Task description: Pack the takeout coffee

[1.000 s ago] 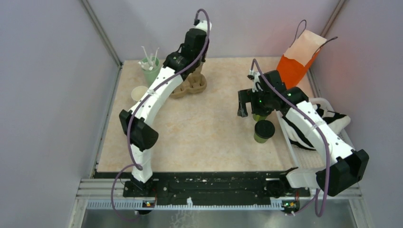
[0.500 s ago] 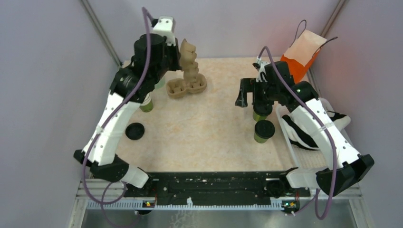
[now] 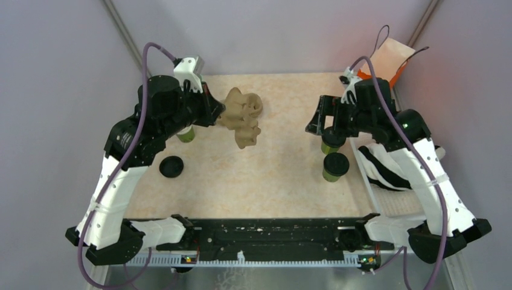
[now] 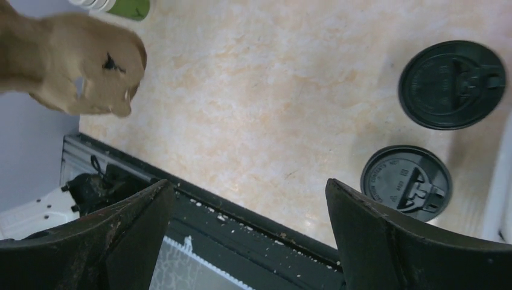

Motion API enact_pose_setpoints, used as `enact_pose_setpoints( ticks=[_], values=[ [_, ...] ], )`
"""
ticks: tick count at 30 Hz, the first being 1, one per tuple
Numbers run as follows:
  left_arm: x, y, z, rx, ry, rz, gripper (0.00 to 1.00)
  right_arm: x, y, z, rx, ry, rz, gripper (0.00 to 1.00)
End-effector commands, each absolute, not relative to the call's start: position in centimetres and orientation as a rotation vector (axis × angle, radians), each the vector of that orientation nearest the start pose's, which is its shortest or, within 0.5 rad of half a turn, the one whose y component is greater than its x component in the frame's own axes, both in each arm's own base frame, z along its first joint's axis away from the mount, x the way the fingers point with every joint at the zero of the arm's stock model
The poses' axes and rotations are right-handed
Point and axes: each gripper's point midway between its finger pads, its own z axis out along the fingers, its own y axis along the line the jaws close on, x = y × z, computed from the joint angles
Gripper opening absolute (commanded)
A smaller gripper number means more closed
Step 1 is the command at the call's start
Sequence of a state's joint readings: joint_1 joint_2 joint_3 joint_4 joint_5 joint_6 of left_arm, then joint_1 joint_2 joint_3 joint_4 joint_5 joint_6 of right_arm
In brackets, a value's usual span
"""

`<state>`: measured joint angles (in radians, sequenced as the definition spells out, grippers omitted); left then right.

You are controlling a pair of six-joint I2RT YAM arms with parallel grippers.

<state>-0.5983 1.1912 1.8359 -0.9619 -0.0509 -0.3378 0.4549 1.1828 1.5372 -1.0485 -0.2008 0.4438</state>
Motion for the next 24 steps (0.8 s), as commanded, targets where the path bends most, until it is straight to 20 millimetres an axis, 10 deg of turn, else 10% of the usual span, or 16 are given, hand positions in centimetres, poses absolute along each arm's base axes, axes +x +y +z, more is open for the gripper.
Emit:
enact_pose_setpoints(
  ticks=[1, 13, 24],
  values=[
    [23.6, -18.8, 43.0, 0.263, 1.957, -0.677, 0.00, 25.7, 13.6, 35.2, 0.036, 2.236, 0.462, 0.97],
    [22.9, -19.7, 42.7, 0.401, 1.867, -0.717, 0.00, 41.2, 4.5, 39.9, 0.201, 2.009, -0.024, 0.99],
    [23.3, -17.5, 42.5, 0.385, 1.870, -0.578, 0.00, 49.1, 2.4, 34.9, -0.315, 2.042, -0.213, 0.92]
  ],
)
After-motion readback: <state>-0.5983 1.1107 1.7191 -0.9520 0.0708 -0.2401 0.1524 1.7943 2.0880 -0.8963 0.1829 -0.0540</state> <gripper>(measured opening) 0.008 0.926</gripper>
